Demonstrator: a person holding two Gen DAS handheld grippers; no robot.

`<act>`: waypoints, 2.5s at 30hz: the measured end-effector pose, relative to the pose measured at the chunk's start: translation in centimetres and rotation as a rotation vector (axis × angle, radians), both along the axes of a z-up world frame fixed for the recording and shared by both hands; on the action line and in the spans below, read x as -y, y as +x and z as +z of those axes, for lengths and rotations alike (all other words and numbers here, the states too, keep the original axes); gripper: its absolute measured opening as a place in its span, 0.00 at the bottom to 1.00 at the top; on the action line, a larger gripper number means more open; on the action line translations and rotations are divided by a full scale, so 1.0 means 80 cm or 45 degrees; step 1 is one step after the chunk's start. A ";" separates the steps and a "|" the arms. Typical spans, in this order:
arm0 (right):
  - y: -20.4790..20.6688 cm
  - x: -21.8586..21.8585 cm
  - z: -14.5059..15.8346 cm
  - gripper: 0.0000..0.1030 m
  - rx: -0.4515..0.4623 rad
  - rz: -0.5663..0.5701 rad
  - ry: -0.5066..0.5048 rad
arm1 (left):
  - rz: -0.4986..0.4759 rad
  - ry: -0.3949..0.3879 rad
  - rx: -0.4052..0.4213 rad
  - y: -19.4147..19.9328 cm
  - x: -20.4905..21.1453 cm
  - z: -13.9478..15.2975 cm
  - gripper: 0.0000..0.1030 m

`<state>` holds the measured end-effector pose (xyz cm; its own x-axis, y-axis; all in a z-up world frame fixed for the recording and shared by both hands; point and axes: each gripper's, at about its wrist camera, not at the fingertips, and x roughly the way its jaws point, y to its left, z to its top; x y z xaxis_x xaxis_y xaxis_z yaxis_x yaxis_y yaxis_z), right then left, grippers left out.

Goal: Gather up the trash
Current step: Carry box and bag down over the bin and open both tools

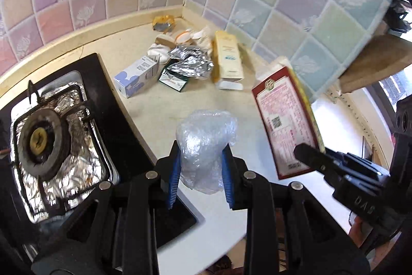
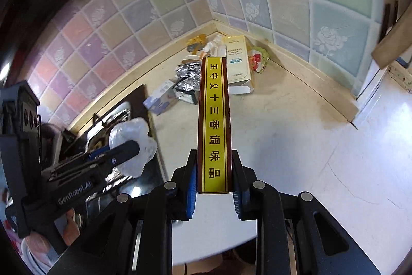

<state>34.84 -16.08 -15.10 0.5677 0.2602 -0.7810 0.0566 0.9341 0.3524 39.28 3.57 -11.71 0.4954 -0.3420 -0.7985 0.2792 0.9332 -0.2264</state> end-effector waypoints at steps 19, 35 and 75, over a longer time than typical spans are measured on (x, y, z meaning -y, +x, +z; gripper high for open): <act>-0.276 0.041 0.064 0.21 0.131 0.394 -0.032 | 0.267 -0.039 0.131 -0.301 0.038 0.050 0.24; -0.370 0.043 -0.072 0.21 -0.174 0.433 -0.001 | 0.222 0.039 -0.127 -0.407 0.053 -0.083 0.25; -0.277 -0.012 -0.624 0.37 -0.876 0.225 -0.131 | 0.124 0.039 -0.696 -0.253 0.067 -0.617 0.41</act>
